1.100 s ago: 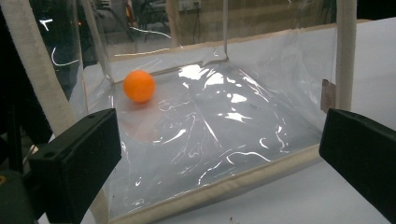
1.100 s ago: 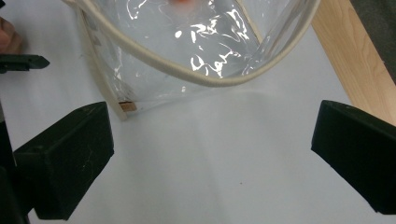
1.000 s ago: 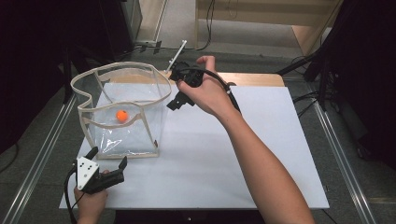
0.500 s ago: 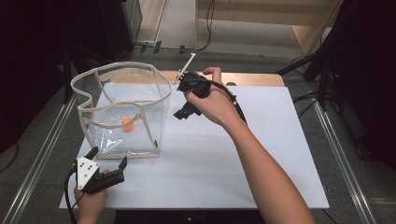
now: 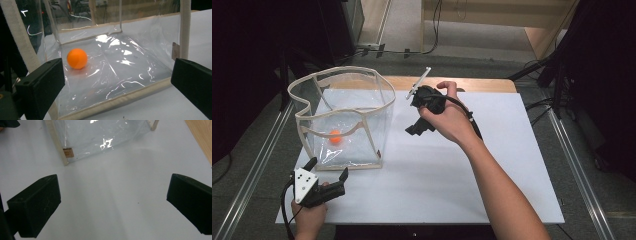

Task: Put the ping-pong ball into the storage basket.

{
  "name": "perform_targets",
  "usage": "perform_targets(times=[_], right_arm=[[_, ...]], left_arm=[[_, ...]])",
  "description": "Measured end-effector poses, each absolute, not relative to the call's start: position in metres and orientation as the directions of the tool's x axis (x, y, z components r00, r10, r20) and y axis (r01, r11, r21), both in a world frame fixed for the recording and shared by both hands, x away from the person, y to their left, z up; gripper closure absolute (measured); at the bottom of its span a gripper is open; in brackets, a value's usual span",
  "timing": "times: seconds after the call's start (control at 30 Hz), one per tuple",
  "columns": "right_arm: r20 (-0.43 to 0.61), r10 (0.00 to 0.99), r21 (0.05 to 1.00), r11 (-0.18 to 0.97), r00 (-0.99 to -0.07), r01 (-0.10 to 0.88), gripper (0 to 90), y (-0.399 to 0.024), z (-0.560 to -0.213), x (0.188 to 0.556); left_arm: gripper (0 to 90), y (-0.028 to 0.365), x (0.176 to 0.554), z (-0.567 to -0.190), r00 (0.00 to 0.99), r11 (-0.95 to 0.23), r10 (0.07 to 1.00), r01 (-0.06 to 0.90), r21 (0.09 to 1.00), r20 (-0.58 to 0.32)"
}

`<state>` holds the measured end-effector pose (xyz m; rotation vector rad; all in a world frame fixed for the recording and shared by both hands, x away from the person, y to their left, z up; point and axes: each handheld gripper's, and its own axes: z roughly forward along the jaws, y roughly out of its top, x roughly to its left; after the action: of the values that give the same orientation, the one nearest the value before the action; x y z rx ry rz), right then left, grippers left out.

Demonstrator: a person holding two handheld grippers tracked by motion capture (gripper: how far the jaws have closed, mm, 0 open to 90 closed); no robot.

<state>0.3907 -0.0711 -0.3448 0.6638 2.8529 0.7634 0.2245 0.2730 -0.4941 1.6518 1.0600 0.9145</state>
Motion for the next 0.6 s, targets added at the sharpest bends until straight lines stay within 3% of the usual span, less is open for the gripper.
perform_targets(times=[0.6], right_arm=[[0.010,0.476,0.521,0.748,-0.879,0.411,0.0,-0.104,-0.365,0.373]], left_arm=[[0.0,0.273,0.224,-0.494,0.347,-0.190,0.933,0.235,0.953,0.101]])
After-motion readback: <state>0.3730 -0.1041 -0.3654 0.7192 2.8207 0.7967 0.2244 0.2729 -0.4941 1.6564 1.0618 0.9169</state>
